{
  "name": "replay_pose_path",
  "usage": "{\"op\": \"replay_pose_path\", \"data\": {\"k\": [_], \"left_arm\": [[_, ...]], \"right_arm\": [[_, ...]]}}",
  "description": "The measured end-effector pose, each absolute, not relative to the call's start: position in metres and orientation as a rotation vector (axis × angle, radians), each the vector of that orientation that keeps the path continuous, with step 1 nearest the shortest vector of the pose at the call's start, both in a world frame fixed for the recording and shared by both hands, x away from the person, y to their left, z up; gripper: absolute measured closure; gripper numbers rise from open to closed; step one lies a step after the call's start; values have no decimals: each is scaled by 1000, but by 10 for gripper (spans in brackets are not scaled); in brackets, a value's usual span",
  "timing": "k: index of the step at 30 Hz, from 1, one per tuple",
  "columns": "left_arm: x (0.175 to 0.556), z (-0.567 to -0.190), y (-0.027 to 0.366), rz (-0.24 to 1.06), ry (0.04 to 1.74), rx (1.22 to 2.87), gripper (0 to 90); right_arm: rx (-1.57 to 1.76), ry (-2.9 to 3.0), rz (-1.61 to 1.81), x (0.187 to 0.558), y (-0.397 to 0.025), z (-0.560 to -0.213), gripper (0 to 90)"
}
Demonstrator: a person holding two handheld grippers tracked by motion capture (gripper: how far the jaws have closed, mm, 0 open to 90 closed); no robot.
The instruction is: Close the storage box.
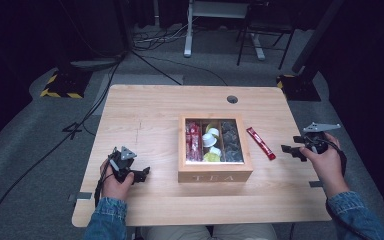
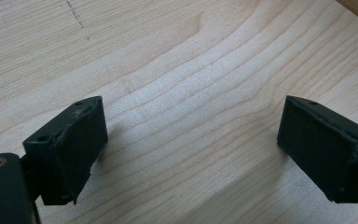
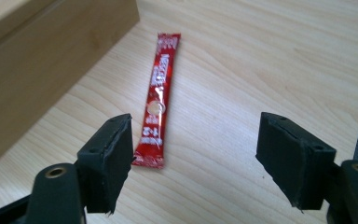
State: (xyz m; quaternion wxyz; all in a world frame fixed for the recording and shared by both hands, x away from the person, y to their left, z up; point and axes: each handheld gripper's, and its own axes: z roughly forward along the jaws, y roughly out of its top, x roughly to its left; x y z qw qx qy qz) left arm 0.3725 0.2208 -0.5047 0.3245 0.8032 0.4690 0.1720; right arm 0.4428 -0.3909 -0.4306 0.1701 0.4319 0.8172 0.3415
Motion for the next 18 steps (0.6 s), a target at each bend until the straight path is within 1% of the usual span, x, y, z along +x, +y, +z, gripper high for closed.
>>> {"op": "replay_pose_path", "data": {"k": [1, 18], "left_arm": [[373, -505, 221, 450, 1230, 2105, 86], [372, -505, 221, 450, 1231, 2105, 86]], "right_arm": [[1234, 2326, 968, 443, -395, -439, 272], [1296, 2307, 1013, 435, -405, -480, 264]]}}
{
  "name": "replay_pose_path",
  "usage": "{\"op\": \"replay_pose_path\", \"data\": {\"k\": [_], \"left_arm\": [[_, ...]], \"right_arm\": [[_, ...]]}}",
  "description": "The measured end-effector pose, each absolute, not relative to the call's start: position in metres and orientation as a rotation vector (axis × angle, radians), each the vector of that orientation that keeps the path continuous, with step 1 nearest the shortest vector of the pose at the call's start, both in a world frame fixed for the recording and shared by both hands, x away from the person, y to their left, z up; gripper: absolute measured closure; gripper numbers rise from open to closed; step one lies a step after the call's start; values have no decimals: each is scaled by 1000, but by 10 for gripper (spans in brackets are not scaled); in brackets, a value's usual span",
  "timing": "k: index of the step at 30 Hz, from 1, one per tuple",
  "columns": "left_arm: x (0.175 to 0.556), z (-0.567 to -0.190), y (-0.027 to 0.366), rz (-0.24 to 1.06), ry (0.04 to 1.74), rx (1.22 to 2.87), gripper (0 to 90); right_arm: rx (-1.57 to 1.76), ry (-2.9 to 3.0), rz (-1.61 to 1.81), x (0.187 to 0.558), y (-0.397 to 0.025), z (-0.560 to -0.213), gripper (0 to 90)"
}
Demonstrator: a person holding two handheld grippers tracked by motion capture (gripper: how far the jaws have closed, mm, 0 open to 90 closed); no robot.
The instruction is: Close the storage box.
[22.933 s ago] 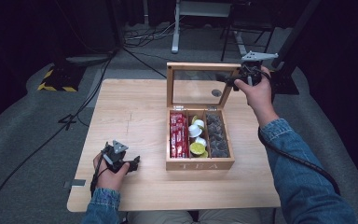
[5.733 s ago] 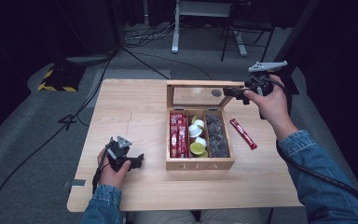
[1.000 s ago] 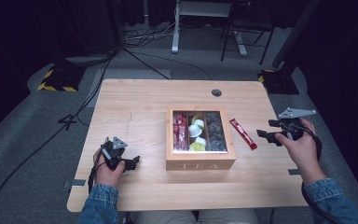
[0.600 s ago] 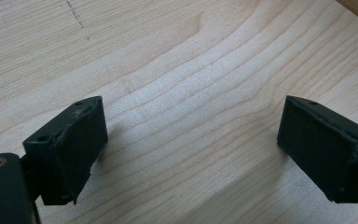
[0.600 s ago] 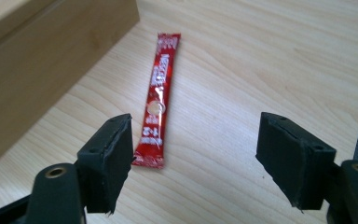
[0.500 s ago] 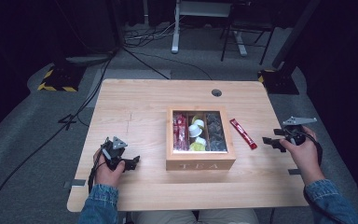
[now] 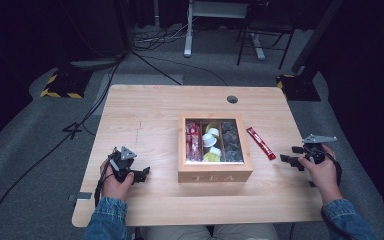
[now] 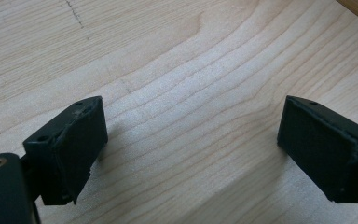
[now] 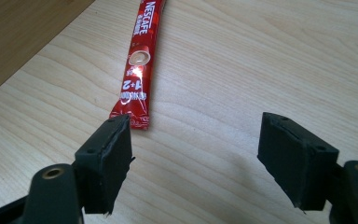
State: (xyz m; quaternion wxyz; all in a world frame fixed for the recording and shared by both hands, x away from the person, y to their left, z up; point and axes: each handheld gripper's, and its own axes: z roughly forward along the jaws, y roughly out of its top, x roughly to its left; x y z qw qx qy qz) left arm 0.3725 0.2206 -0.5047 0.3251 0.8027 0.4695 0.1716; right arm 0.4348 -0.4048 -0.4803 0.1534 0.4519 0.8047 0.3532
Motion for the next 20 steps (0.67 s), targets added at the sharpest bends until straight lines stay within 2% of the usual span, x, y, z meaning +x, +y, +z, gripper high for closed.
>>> {"op": "replay_pose_path", "data": {"k": [7, 13, 16, 20], "left_arm": [[373, -505, 221, 456, 1232, 2107, 86], [373, -505, 221, 463, 1261, 2094, 86], [371, -505, 220, 475, 1296, 2077, 86], [371, -505, 220, 477, 1300, 2075, 85]], "right_arm": [[1268, 2310, 1005, 429, -398, -494, 250], [1250, 2273, 993, 425, -393, -500, 199], [1260, 2244, 973, 423, -387, -503, 125], [1258, 2242, 976, 423, -387, -504, 118]]}}
